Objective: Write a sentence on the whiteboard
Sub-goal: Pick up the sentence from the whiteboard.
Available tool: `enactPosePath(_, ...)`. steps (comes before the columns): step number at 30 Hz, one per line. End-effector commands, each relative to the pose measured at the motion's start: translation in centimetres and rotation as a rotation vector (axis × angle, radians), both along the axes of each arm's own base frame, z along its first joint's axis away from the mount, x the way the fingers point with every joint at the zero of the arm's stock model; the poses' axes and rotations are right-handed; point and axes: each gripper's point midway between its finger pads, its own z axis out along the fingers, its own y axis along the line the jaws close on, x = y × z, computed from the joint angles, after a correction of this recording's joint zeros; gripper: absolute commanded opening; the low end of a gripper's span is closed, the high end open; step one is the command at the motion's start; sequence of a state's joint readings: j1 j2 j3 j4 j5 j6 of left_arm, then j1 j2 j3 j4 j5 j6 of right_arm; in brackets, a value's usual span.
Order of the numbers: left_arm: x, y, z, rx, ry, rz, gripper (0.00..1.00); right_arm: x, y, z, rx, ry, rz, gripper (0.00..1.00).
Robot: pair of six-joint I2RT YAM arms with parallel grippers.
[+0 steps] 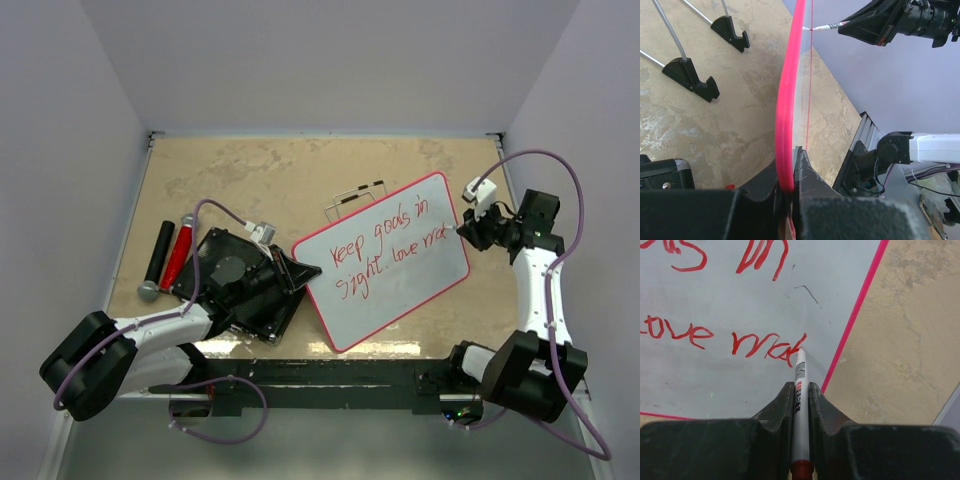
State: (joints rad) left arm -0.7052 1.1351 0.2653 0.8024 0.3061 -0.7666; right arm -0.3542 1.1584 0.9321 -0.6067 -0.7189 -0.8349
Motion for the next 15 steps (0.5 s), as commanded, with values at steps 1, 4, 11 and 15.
enactPosePath(1, -1.7, 1.5, -6.8, 0.238, 0.055, -0.056, 0.00, 1.9, -1.2, 2.2, -0.025, -0.095, -0.063, 0.00)
enactPosePath(4, -1.7, 1.5, -6.7, 0.238, 0.053, -0.054, 0.00, 1.9, -1.2, 2.4, -0.028, -0.105, -0.064, 0.00)
enactPosePath(11, -1.7, 1.6, -7.0, 0.241, 0.058, -0.053, 0.00, 0.3, 0.0, 1.4, -0.024, -0.049, 0.021, 0.00)
enactPosePath(15, -1.7, 1.5, -6.9, 0.241, 0.057, -0.054, 0.00, 0.0, 0.2, 0.9, -0.024, -0.031, 0.038, 0.00)
